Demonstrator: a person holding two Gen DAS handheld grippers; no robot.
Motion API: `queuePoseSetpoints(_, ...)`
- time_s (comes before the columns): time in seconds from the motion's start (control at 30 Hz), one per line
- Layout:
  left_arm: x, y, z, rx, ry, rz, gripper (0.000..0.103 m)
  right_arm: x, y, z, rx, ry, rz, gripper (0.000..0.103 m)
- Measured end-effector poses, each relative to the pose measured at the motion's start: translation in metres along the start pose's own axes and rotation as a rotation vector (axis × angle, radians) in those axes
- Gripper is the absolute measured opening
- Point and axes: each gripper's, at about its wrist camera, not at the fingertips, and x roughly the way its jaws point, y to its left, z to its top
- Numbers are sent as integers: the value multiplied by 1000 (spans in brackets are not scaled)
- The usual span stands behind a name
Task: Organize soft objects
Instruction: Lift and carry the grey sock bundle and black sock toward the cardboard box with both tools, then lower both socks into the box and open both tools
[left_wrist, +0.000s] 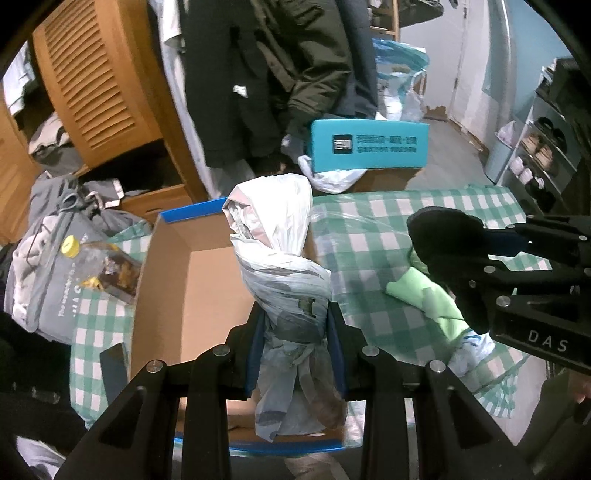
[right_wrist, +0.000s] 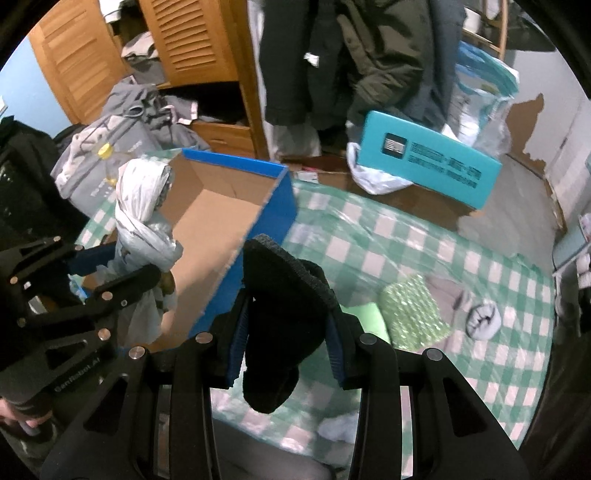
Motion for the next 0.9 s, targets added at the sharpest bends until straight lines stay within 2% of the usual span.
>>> queuePoseSetpoints(0.53, 15, 69, -18, -118, 35, 28, 32, 42, 76, 40, -73, 45, 67, 37)
queuePoseSetpoints(0.9, 41, 96, -29, -179, 100, 46, 33, 71, 103, 45, -83, 112, 122, 37)
